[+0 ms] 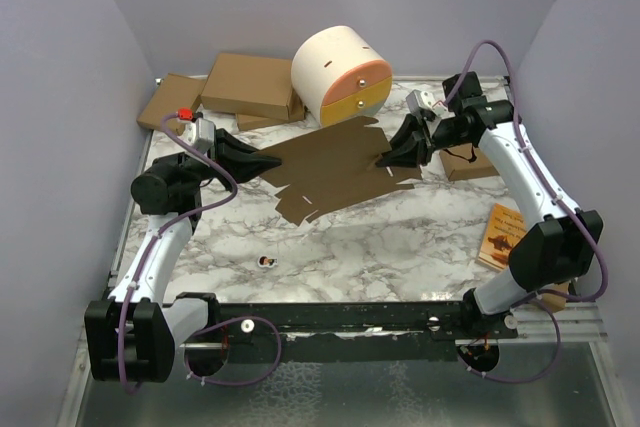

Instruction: Fold the paper box

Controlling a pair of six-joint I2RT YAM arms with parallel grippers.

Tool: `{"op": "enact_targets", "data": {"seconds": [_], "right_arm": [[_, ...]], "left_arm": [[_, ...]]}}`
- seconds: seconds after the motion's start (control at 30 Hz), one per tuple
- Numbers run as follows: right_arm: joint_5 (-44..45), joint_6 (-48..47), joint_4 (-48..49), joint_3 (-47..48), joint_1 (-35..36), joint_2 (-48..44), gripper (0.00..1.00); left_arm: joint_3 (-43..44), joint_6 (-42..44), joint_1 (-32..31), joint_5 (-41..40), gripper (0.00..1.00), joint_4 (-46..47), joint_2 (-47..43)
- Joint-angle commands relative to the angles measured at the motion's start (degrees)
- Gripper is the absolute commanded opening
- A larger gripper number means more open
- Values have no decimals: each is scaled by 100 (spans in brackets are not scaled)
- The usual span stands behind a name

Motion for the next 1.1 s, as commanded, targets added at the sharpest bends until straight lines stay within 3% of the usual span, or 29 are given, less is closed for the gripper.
{"op": "enact_targets", "data": {"seconds": [0.0,0.3,0.47,0.63,0.73,0.8,1.0,1.07], "right_arm": [[-585,-90,-161,220,72,47,18],[-801,-26,-230,305,72,131,28],[-884,-21,-256,327,72,169,28],[-966,6,-256,332,72,188,23],[-991,38,-277,376,72,215,5],[-974,38,-291,401,72,225,1],[-866,71,-283,388,72,217,1],[-792,73,-278,375,72,211,12]], "left_arm": [[107,103,-44,93,0,-39,16],[98,108,-53,112,0,-40,18],[98,112,-62,111,0,-44,19],[89,112,-79,110,0,-39,36],[80,112,-96,110,0,-41,49],[85,113,-97,111,0,-39,34],[98,119,-97,108,0,-35,28],[98,121,-97,119,0,-31,21]]}}
